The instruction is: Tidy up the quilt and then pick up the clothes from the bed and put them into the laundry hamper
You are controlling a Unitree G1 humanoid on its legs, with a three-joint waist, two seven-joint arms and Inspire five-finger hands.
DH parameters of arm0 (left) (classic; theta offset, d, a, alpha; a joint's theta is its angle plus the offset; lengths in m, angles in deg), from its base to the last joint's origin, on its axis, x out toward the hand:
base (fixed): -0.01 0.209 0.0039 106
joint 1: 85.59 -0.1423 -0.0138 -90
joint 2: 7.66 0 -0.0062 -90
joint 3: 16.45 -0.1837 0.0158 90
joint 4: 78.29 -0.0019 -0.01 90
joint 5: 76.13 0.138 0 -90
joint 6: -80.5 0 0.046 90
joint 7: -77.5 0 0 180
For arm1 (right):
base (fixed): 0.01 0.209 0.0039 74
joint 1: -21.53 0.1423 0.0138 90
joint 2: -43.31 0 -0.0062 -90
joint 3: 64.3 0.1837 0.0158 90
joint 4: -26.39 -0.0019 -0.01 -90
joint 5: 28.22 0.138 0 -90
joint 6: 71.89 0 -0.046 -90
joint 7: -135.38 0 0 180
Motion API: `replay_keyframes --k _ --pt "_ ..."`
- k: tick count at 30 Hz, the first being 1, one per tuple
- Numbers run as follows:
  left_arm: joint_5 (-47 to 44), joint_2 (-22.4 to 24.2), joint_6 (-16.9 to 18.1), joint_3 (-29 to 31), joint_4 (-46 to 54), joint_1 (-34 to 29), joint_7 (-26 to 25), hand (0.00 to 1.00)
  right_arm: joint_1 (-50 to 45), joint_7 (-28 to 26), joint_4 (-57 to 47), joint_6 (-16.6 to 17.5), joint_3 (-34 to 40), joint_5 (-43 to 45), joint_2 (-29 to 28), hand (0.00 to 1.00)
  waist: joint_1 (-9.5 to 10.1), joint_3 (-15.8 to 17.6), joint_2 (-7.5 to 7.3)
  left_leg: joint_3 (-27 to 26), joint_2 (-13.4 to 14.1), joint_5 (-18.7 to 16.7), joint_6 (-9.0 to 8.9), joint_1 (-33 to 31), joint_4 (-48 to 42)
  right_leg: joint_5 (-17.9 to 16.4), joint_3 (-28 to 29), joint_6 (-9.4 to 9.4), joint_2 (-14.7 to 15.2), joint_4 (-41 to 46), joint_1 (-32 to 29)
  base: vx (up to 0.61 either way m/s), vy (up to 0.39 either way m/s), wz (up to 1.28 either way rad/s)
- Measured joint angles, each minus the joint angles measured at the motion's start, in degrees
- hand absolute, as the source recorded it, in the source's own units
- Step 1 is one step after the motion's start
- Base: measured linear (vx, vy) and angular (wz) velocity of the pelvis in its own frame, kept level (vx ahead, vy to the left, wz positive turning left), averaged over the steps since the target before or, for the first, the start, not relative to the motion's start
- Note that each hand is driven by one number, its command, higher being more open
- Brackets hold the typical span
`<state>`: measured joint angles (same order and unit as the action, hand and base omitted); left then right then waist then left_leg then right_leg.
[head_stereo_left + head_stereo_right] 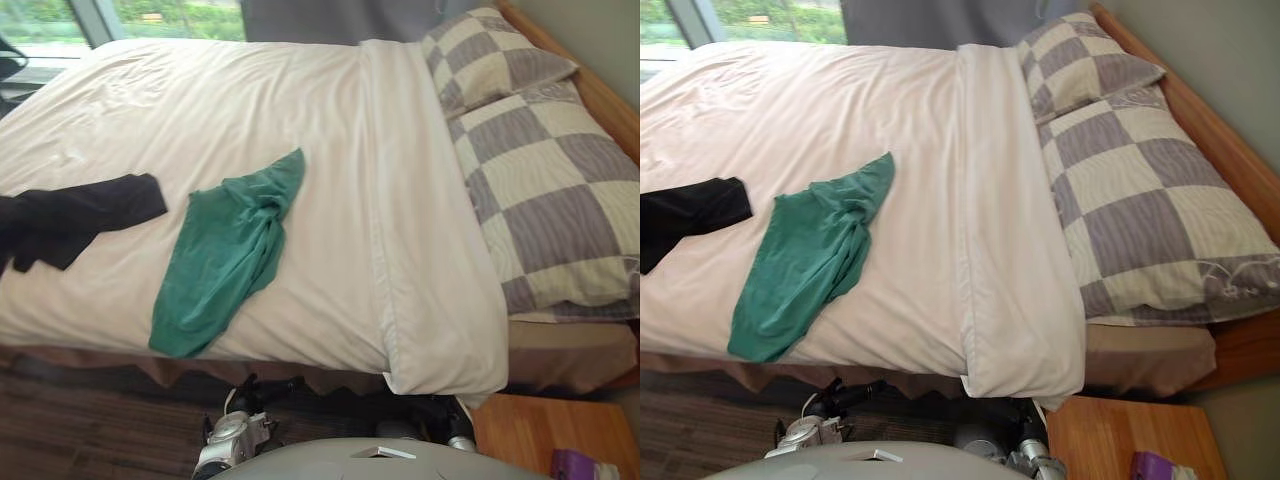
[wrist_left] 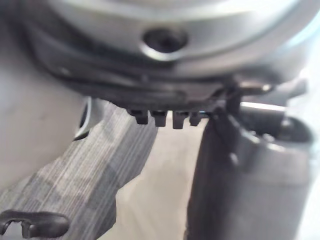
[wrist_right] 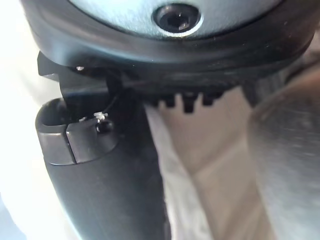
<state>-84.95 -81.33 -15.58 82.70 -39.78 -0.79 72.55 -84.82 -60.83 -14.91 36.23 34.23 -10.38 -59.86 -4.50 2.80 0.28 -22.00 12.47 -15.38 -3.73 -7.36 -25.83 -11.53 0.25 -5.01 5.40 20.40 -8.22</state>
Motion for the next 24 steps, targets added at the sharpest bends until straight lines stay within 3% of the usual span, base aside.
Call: replay_keyframes --k 3,4,5,7,9,10,12,14,15,17,19,20,24 --pt "-0.1 0.2 1.5 3.9 -0.2 0.1 1.2 1.00 0.6 0.3 0.1 0.2 0.7 1.0 -1.0 1.00 0.37 1.1 -1.59 -1.1 -1.6 0.9 0.60 -0.1 1.3 -0.1 0.9 0.19 2.0 0.4 -0.8 -0.10 0.061 0.09" --pt "-0.3 0.4 2.3 5.3 -0.2 0.1 2.2 1.00 0.6 0.3 0.4 0.2 1.6 0.6 -1.3 1.00 0.58 1.3 -1.38 0.2 -1.0 -0.2 2.39 -0.6 -2.0 -0.1 1.9 0.03 2.6 0.4 -0.4 -0.08 0.091 -0.18" --pt "-0.3 0.4 2.4 5.8 -0.3 0.0 2.5 1.00 0.6 0.4 0.8 0.2 2.4 0.6 -1.3 1.00 0.72 1.2 -1.18 1.2 0.0 -0.6 2.36 -0.6 -3.6 0.0 2.4 -0.18 2.9 0.4 -0.3 -0.05 0.132 -0.40" --pt "-0.5 0.6 3.6 6.4 -1.3 -0.6 3.3 1.00 1.2 0.5 2.5 1.4 4.5 0.2 -0.6 1.00 1.07 1.0 0.19 4.3 3.9 -0.5 0.39 2.2 -3.5 0.6 5.2 -2.20 3.6 0.0 -0.2 -0.03 0.319 -0.57" --pt "-0.6 1.1 5.0 6.5 -2.3 -1.0 3.5 1.00 1.5 1.3 3.3 1.5 5.7 -2.1 -0.4 1.00 1.11 0.6 1.05 4.5 3.2 -1.7 -5.04 4.4 0.4 2.0 6.7 -4.52 4.8 -2.2 0.2 0.02 0.386 -0.53" --pt "0.1 0.7 5.2 6.5 -2.4 -1.1 3.5 1.00 1.2 1.8 4.3 1.5 5.9 -4.6 -1.1 1.00 1.18 -0.2 0.60 1.8 1.3 -1.6 -3.64 4.7 1.6 6.2 4.9 -3.53 7.5 -7.8 1.6 0.04 0.417 -0.61" --pt "0.9 -0.3 6.2 6.8 -2.6 -1.8 2.9 1.00 1.4 0.4 4.5 1.4 5.1 -6.9 -1.0 1.00 2.07 -0.9 -0.14 -1.5 0.7 -1.7 -3.00 5.0 2.9 12.7 -1.6 -2.16 8.7 -13.0 2.4 0.07 0.347 -0.80" --pt "3.1 -1.3 6.3 5.6 -2.6 -2.4 2.7 1.00 1.9 -0.6 4.5 1.6 4.3 -8.9 -1.1 1.00 2.98 -1.4 -1.08 -3.4 -1.2 0.4 -2.14 5.7 7.2 14.7 -7.2 -1.48 8.6 -15.1 2.6 0.07 0.173 -0.50" --pt "4.1 -1.5 6.2 4.5 -2.6 -2.4 2.6 1.00 2.1 -1.5 4.5 1.9 4.2 -9.7 -1.2 1.00 2.53 -1.4 -1.03 -2.9 -2.6 2.1 -1.50 5.9 10.2 14.3 -8.4 -1.16 8.4 -14.9 2.7 0.07 0.109 0.33" --pt "5.5 -1.4 5.8 1.1 -2.5 -1.5 3.6 1.00 2.3 -3.1 4.5 2.7 4.2 -10.8 -0.9 1.00 2.29 -1.5 -0.94 0.9 -5.1 5.9 -0.54 5.8 15.5 9.1 -6.3 -0.52 6.7 -11.3 2.6 0.08 0.056 0.90" --pt "7.9 -1.5 5.8 -2.2 -2.5 -0.9 5.3 1.00 3.0 -3.1 4.6 3.1 3.2 -10.7 -0.6 1.00 2.44 -1.4 -0.80 5.3 -6.0 8.0 -0.76 5.8 18.0 3.1 -1.7 2.05 3.5 -8.8 3.4 0.05 -0.089 1.13" --pt "9.4 -1.9 5.7 -4.0 -2.6 -0.8 6.2 1.00 3.9 -3.1 5.1 4.0 2.2 -10.7 -0.5 1.00 2.46 -1.5 -0.86 7.3 -6.2 8.6 -1.18 5.8 18.6 1.4 -1.0 1.96 3.1 -8.1 3.6 0.00 -0.124 0.87" --pt "12.0 -2.1 5.4 -8.6 -5.0 0.3 7.1 1.00 6.5 -2.3 7.9 4.9 0.6 -10.6 -0.3 1.00 2.61 -2.4 0.75 12.5 -5.8 11.0 -1.54 6.1 22.4 0.8 -4.6 1.84 2.1 -7.3 4.7 0.03 -0.132 0.49"
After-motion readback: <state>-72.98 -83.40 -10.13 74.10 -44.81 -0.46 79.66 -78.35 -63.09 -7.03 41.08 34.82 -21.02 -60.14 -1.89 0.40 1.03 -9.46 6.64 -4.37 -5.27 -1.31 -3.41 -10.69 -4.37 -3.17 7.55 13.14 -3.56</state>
